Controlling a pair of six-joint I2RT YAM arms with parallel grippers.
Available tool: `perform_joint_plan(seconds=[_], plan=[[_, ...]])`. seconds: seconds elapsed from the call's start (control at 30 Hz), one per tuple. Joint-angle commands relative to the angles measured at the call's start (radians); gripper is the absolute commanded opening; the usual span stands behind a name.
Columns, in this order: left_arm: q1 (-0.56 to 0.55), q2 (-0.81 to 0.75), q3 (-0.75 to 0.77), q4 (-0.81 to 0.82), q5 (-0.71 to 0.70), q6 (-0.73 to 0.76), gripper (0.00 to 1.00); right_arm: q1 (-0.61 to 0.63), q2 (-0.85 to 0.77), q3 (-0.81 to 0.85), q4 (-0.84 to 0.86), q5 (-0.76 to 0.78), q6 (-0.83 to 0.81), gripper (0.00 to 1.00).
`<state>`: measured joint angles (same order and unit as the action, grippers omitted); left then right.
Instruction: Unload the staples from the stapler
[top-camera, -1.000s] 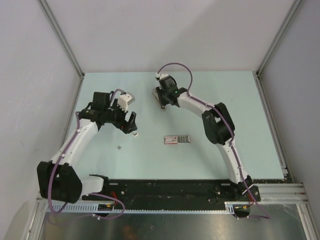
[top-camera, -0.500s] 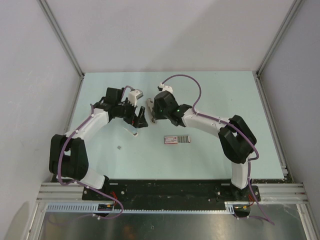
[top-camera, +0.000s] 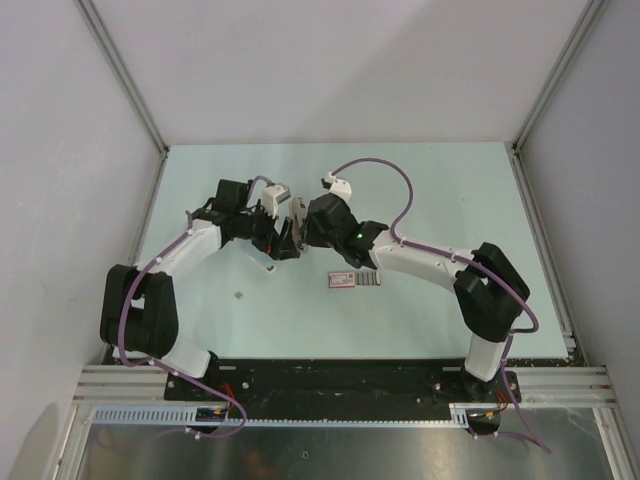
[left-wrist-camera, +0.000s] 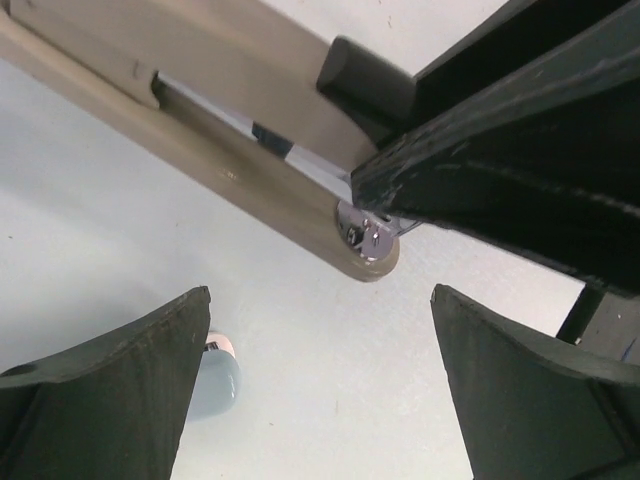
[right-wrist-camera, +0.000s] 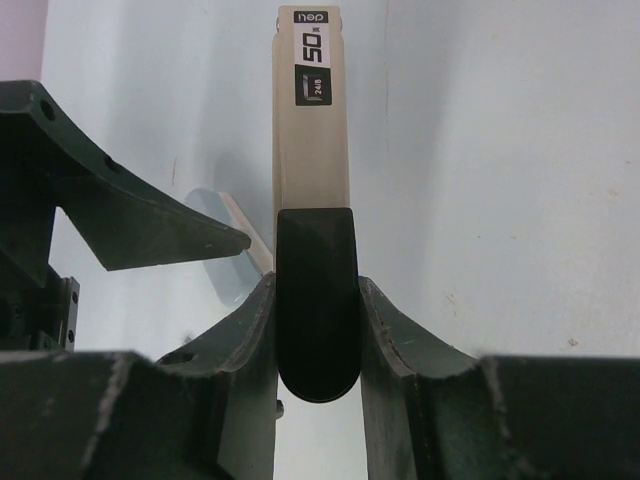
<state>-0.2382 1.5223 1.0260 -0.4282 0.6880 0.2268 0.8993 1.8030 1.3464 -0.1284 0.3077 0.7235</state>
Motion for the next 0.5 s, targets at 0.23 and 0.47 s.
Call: perform_joint_plan(seconds=[0.23, 0.47], plan=[[-0.007, -0.018, -0.005, 0.028, 0.100, 0.009, 0.90, 0.034, -0.097, -0.009, 0.153, 0.016, 0.090, 0.00], [-0.006, -0.012, -0.008, 0.027, 0.123, 0.021, 0.58, 0.048, -0.104, -0.025, 0.189, -0.012, 0.131, 0.00]])
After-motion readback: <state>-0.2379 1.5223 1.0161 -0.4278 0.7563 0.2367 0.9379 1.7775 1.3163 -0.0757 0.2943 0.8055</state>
